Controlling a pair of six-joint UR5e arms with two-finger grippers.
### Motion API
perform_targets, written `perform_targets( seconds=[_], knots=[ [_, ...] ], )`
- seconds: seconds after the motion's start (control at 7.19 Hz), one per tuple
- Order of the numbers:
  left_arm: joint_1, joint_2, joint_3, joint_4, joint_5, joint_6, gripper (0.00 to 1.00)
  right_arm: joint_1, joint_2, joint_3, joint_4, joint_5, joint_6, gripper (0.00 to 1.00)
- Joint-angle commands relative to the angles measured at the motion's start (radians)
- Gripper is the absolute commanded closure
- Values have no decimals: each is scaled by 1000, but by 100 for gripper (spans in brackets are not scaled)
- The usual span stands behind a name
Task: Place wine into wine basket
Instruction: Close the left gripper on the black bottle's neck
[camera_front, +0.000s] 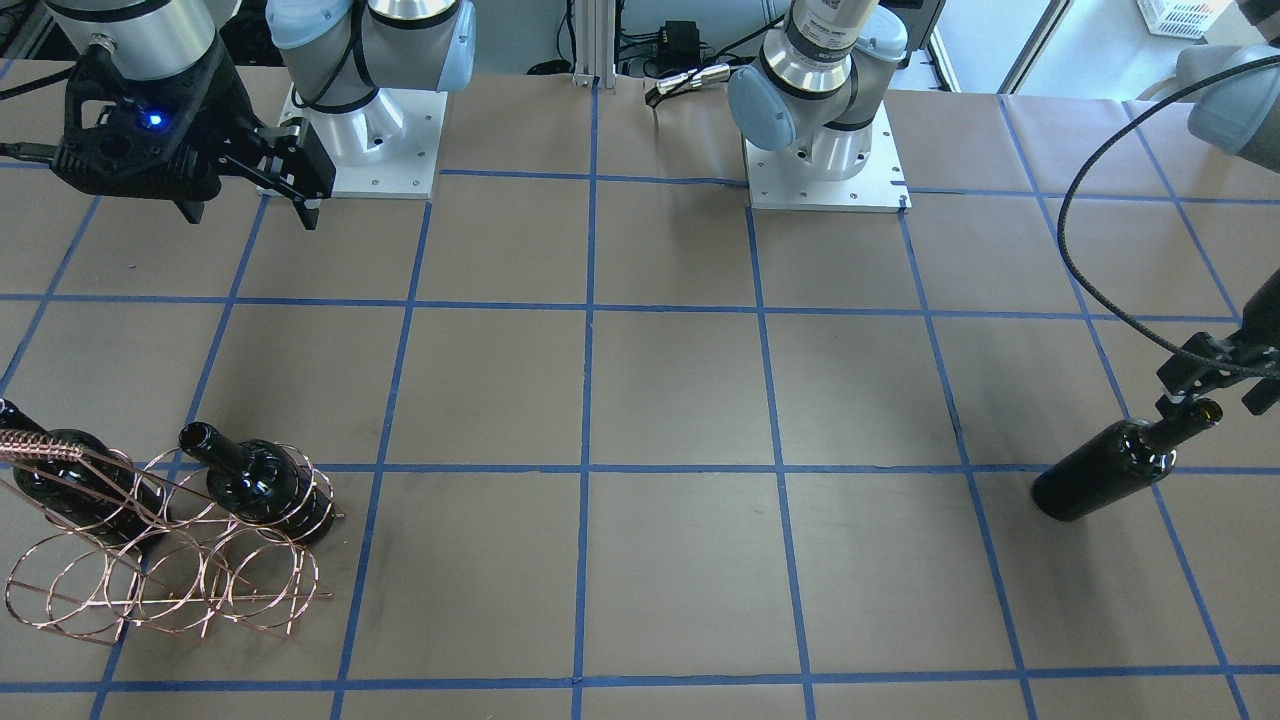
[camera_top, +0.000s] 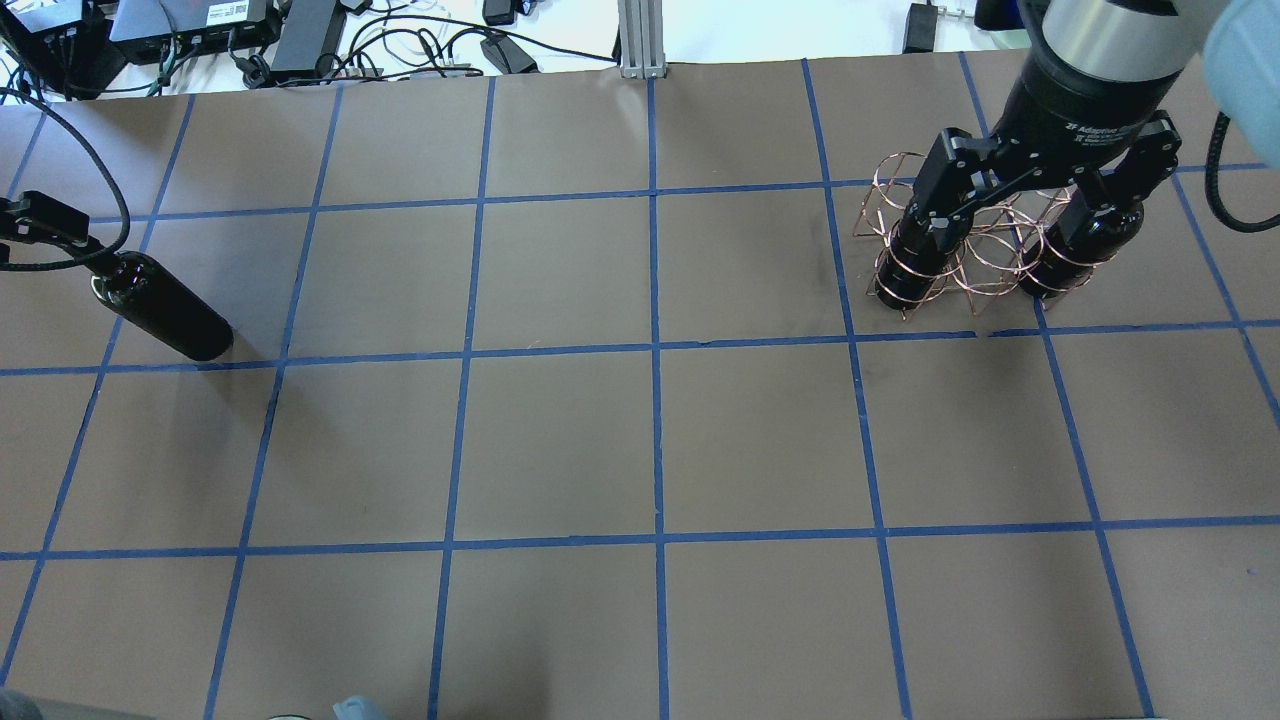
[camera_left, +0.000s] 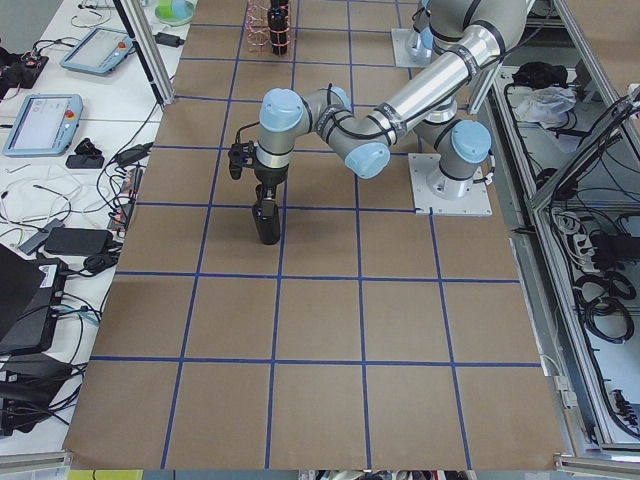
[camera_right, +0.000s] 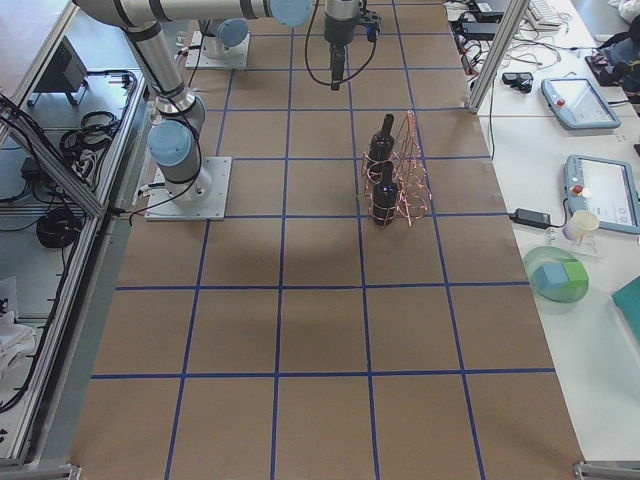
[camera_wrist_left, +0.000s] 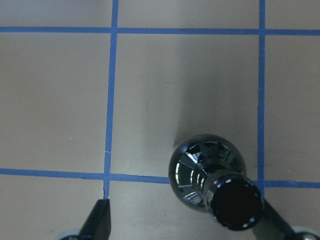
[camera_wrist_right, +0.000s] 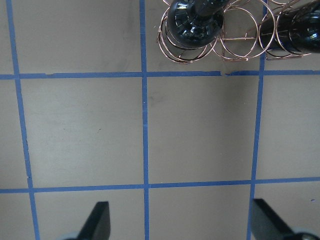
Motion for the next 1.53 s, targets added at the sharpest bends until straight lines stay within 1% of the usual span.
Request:
perform_targets(
  seconds=[0.0, 0.14, 0.28, 0.42, 0.56, 0.84, 0.97, 1.39],
  knots=[
    [-5, -1, -16, 10, -2, -40, 0, 1, -4, 0, -3, 0, 1, 0],
    [-5, -3, -18, 11, -30, -40, 7, 1, -6, -1, -3, 0, 0, 0],
    [-5, -6, -18, 11, -59, -41, 7, 1, -4, -1, -4, -7, -2, 0],
    [-5, -6, -18, 14, -59, -41, 15, 1, -6, -1, -50, 3, 0, 0],
    [-5, -6, -18, 16, -58, -37, 28, 1, -6, -1, -55, 3, -2, 0],
    [-5, -4, -18, 31, -59, -31, 29, 1, -6, -1, -58, 2, -2, 0],
    [-5, -4, -18, 34, -58, -31, 41, 1, -6, -1, -58, 2, -2, 0],
    [-5, -6, -18, 62, -61, -28, 41, 1, -16, -3, -56, 3, -2, 0]
  ],
)
